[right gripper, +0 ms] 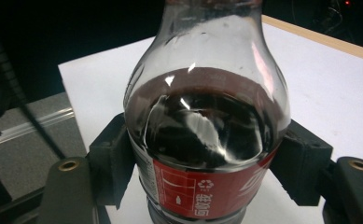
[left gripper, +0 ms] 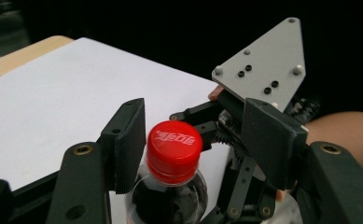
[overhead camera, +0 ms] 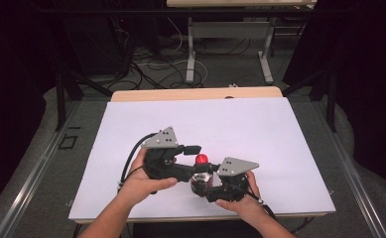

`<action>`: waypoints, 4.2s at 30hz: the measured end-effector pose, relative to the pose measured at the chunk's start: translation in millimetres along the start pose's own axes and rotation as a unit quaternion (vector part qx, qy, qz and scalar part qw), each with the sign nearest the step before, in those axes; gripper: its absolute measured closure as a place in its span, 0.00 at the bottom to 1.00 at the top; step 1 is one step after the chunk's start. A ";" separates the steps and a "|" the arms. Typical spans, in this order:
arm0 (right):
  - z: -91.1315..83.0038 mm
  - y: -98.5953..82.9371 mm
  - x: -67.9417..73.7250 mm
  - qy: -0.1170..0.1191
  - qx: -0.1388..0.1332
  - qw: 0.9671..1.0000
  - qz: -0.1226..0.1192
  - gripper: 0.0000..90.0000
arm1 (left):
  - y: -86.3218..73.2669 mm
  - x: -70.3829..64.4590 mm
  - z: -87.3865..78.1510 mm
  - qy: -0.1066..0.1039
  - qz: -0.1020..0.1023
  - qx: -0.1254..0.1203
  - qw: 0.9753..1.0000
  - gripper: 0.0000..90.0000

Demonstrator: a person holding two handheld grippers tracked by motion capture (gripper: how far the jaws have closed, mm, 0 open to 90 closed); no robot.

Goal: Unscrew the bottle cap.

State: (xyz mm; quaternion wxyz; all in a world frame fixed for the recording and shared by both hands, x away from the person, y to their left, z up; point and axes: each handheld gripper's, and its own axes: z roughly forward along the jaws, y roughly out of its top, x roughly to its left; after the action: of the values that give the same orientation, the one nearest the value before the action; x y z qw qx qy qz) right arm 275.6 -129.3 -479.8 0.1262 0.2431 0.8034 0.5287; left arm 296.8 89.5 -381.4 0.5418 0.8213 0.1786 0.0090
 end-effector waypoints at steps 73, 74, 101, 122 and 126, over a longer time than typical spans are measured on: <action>4.1 0.8 8.9 0.030 0.003 0.999 -0.017 0.33 | -13.4 20.6 -0.4 -0.075 0.031 0.021 0.996 0.62; 4.0 0.8 9.0 0.030 0.003 0.999 -0.017 0.33 | -13.0 20.4 0.0 -0.078 0.032 0.022 0.996 0.67; 1.9 -2.4 0.5 -0.056 0.009 0.998 0.016 0.33 | 1.0 -27.9 27.8 0.177 -0.043 -0.004 0.983 0.68; -0.3 -4.1 -12.7 -0.074 -0.003 0.997 0.031 0.33 | -18.3 14.0 -13.8 0.226 -0.091 -0.030 0.969 0.68; -1.1 -4.0 -15.4 -0.077 -0.004 0.996 0.032 0.33 | -28.4 22.4 -16.9 0.237 -0.096 -0.028 0.966 0.68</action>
State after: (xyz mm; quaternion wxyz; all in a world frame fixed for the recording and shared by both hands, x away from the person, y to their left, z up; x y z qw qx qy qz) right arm 287.2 -139.5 -483.8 0.1718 0.3084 0.7807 0.5157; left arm 306.2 121.3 -403.8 0.5054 0.7589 0.3796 0.1566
